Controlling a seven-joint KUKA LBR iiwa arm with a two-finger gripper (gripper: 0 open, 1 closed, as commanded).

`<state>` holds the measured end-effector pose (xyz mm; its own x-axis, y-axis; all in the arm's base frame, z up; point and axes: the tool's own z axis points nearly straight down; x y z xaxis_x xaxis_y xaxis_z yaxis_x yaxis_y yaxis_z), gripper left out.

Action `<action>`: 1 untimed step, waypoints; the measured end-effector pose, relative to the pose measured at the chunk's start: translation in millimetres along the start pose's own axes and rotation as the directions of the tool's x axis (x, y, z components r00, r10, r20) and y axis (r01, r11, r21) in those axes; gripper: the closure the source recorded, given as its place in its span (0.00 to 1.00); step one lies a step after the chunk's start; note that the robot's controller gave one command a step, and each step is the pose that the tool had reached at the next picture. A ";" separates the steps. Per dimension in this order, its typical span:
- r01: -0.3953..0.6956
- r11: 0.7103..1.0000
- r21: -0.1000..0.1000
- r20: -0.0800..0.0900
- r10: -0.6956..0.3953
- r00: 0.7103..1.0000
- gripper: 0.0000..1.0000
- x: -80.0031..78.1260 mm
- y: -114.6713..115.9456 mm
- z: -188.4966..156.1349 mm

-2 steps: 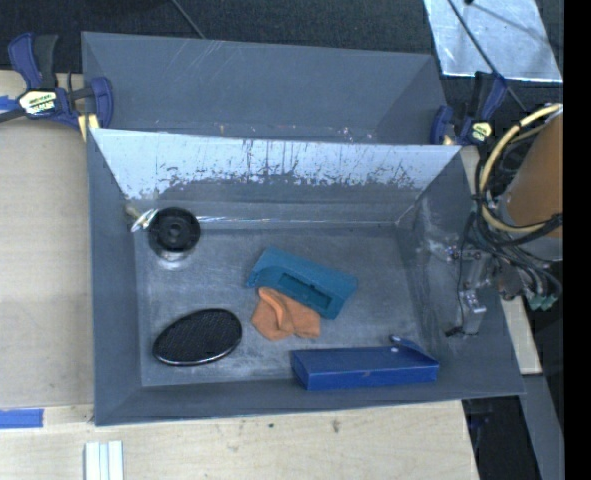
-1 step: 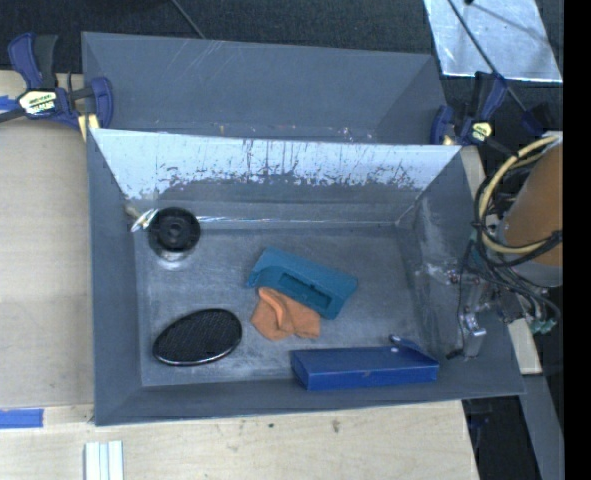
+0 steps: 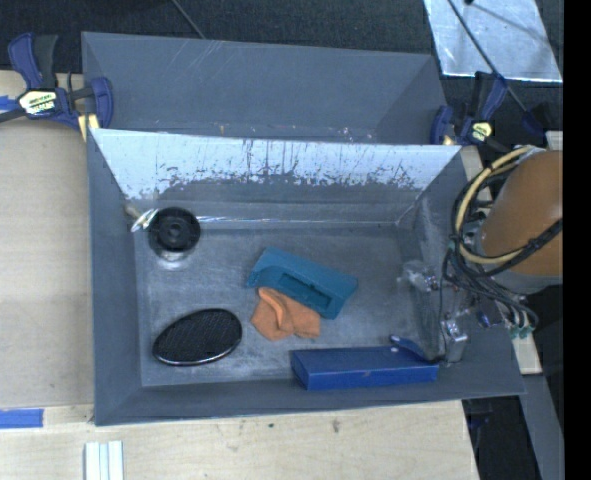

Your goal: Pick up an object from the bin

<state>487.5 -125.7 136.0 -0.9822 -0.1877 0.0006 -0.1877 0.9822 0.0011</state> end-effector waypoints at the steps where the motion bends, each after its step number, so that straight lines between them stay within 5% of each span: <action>1: 0.021 1.000 0.005 0.009 -0.021 1.000 0.00 -7.2 31.8 64.3</action>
Offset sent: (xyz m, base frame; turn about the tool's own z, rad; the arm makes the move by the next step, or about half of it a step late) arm -0.0057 0.0601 -0.0660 -0.0616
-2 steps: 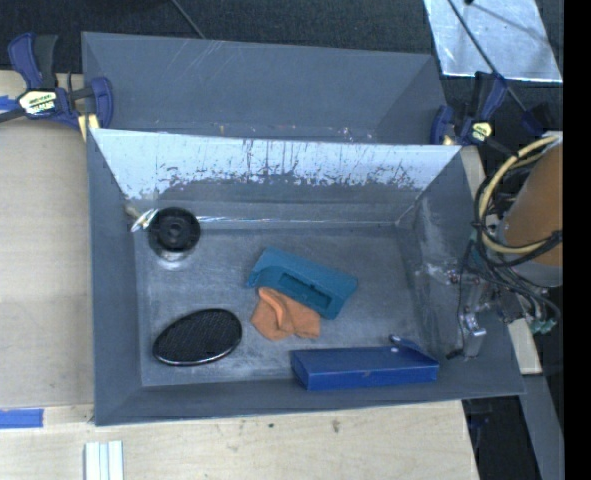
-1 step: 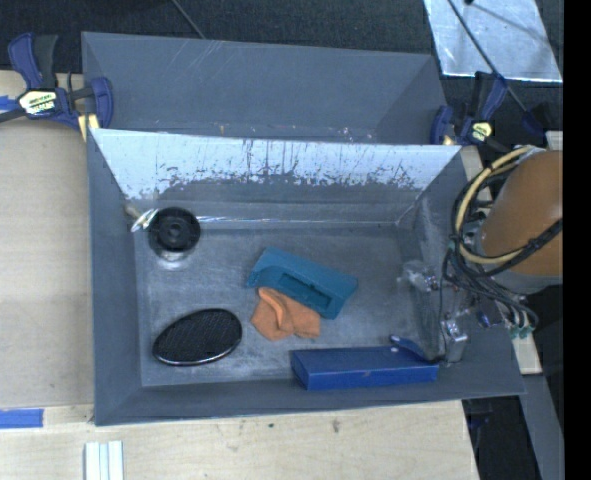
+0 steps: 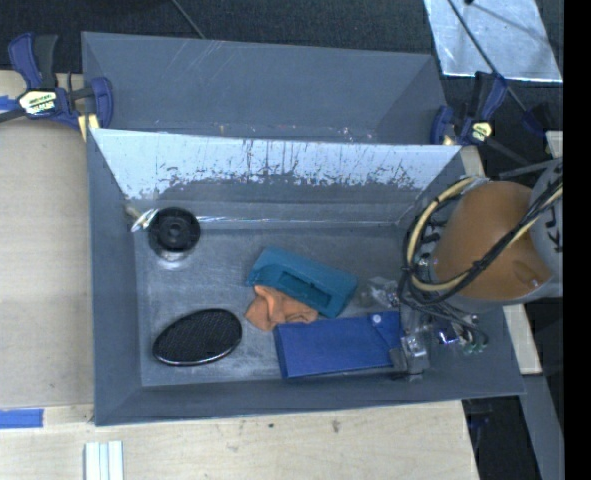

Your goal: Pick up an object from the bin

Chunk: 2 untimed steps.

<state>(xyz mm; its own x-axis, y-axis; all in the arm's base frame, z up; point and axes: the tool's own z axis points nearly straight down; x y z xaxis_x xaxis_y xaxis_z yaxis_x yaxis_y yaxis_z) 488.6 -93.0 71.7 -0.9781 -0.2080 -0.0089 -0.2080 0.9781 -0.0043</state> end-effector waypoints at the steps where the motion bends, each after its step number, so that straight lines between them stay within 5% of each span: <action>1: 0.038 0.999 0.002 -0.002 -0.038 0.999 1.00 -1.7 24.4 -2.3; 2: 0.038 0.999 0.002 -0.002 -0.038 0.999 1.00 -1.7 24.4 -2.3</action>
Offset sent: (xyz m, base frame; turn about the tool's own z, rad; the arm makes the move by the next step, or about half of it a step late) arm 0.0000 0.0000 0.0000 0.0000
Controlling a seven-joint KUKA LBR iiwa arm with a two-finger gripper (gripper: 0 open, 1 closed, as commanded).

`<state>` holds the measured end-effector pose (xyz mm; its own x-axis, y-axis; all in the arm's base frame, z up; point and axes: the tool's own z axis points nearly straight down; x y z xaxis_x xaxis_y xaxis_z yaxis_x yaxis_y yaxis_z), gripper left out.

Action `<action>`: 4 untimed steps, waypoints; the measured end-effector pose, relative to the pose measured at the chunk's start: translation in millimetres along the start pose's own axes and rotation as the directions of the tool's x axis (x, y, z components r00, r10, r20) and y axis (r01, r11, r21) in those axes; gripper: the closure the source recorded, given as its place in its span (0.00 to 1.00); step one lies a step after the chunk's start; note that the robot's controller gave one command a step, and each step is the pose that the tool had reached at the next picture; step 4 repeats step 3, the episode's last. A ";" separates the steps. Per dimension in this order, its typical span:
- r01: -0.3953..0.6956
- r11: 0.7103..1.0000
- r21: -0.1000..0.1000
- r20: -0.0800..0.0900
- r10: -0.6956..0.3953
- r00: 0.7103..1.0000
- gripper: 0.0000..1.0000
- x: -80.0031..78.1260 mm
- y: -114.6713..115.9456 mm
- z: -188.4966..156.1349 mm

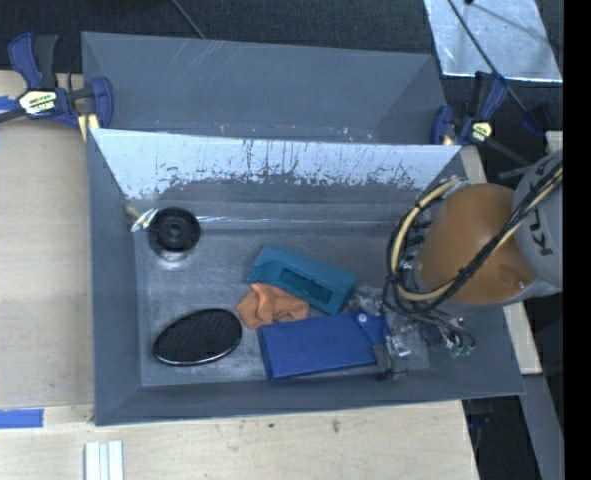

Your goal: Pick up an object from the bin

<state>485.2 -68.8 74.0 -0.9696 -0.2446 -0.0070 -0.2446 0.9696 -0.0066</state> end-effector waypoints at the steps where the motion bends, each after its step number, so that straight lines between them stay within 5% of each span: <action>1: 0.000 1.000 0.000 0.000 0.000 1.000 1.00 0.5 0.2 -3.4; 4: 0.000 1.000 -0.003 0.003 0.000 1.000 1.00 -1.5 0.9 -46.1</action>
Offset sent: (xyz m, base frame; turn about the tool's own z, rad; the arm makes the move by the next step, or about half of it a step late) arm -0.0001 -0.0001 0.1239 0.0000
